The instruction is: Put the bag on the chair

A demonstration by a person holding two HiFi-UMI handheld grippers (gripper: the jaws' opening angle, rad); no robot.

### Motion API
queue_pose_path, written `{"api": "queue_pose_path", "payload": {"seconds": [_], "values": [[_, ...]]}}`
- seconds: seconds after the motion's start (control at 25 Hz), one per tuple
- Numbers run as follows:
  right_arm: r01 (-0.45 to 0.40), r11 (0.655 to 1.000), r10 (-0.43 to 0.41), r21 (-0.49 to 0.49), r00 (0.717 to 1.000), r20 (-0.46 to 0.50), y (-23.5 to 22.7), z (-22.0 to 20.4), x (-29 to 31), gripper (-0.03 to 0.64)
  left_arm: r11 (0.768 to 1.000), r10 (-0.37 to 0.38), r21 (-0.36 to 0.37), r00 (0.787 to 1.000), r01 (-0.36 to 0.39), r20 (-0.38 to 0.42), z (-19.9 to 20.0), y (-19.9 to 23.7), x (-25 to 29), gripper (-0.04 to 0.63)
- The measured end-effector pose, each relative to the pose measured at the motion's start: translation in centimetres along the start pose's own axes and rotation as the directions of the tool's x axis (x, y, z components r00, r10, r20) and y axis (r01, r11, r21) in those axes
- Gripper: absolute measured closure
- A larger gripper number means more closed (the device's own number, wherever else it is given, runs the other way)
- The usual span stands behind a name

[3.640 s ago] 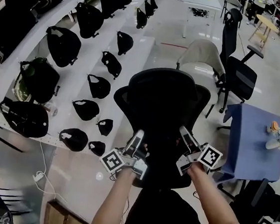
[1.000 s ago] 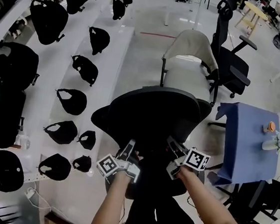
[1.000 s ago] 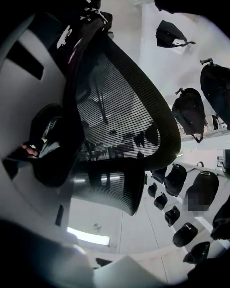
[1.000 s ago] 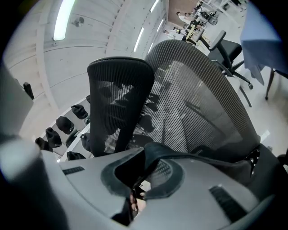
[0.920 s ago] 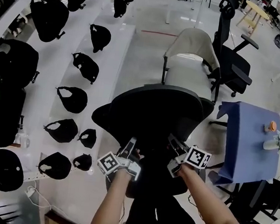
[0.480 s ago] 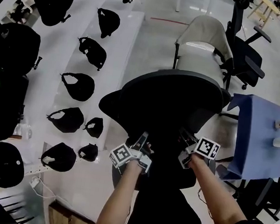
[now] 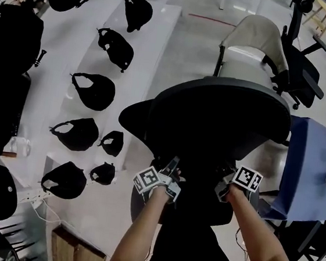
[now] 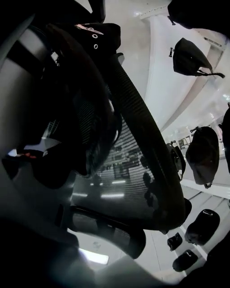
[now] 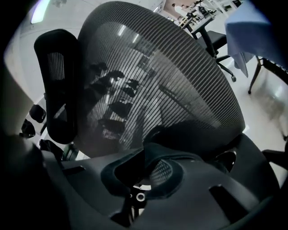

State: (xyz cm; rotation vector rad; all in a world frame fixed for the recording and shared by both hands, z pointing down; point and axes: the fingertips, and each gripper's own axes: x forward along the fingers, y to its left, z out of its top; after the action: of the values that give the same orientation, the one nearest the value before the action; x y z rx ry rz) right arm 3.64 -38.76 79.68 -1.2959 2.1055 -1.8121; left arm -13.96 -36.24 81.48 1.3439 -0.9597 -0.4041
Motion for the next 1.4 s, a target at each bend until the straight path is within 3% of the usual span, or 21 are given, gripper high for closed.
{"api": "queue_pose_path", "payload": {"seconds": [0.2,0.52,0.72,1.16,1.4], "values": [[0.026,0.999,-0.025,0.027,0.999,-0.035,-2.6,-1.6,2.7,0.607,0.994,0.074,0.082,0.997,-0.074,0.005,1.1,3.3,0.7,0.577],[0.112,0.99,-0.108,0.082,0.993,-0.048,-7.8,-3.3,3.8,0.607,0.993,0.111,0.048,0.993,-0.109,-0.034,0.0,6.6,2.7,0.577],[0.135,0.983,-0.131,0.127,0.991,-0.035,-10.0,-4.5,4.4,0.606,0.982,0.162,0.11,0.984,-0.153,-0.076,-0.9,9.2,2.9,0.577],[0.137,0.981,-0.132,0.137,0.99,-0.051,-13.2,-6.0,5.9,0.603,0.986,0.152,0.082,0.986,-0.146,-0.068,-1.6,12.8,3.5,0.577],[0.097,0.971,-0.091,0.22,0.995,-0.034,-12.5,-5.8,5.4,0.537,0.993,0.118,0.017,0.991,-0.117,-0.057,-2.0,12.6,3.2,0.574]]}}
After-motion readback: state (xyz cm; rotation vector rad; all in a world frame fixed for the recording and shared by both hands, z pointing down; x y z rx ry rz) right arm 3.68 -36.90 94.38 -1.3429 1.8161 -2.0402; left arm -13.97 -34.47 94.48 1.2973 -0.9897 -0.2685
